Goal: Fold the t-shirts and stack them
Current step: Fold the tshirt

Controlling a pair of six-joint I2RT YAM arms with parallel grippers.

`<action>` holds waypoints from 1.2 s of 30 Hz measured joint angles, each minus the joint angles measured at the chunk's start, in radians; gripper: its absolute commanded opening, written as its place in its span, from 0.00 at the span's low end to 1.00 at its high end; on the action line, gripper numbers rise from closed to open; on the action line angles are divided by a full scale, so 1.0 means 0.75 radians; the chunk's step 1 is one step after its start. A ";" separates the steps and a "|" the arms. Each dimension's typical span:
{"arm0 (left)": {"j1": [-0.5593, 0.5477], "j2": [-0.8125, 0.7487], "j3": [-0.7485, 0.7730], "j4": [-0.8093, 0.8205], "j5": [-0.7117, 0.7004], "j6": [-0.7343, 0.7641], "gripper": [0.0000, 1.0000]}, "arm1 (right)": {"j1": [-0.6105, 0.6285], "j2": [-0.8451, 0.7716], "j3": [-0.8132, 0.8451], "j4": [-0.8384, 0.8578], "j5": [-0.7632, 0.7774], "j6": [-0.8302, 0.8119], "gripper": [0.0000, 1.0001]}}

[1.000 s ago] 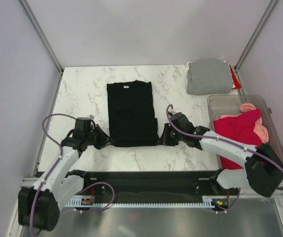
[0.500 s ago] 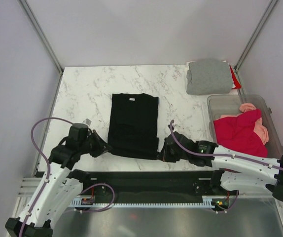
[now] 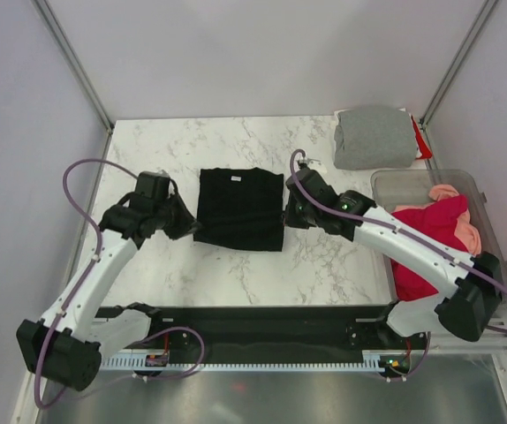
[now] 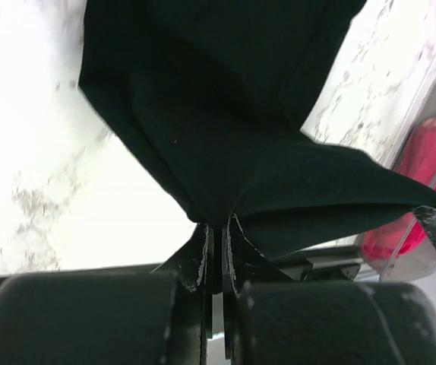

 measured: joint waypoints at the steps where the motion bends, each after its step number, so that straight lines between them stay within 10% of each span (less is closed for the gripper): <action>1: 0.003 0.046 0.044 0.006 -0.006 0.007 0.02 | -0.029 0.037 0.031 -0.010 -0.013 -0.028 0.00; 29: 0.218 1.317 1.151 0.101 0.165 0.180 0.04 | -0.477 0.844 0.761 -0.009 -0.316 -0.366 0.00; 30: 0.220 1.374 1.208 0.101 0.170 0.181 0.18 | -0.490 0.887 0.802 -0.003 -0.321 -0.373 0.06; 32: 0.230 1.512 1.375 0.089 0.190 0.197 0.66 | -0.517 1.002 0.922 -0.008 -0.348 -0.377 0.52; 33: 0.238 1.605 1.485 0.094 0.212 0.208 0.69 | -0.535 1.077 1.003 -0.002 -0.361 -0.380 0.72; 36: 0.278 1.897 1.901 0.084 0.299 0.195 0.82 | -0.596 1.322 1.295 -0.002 -0.436 -0.399 0.78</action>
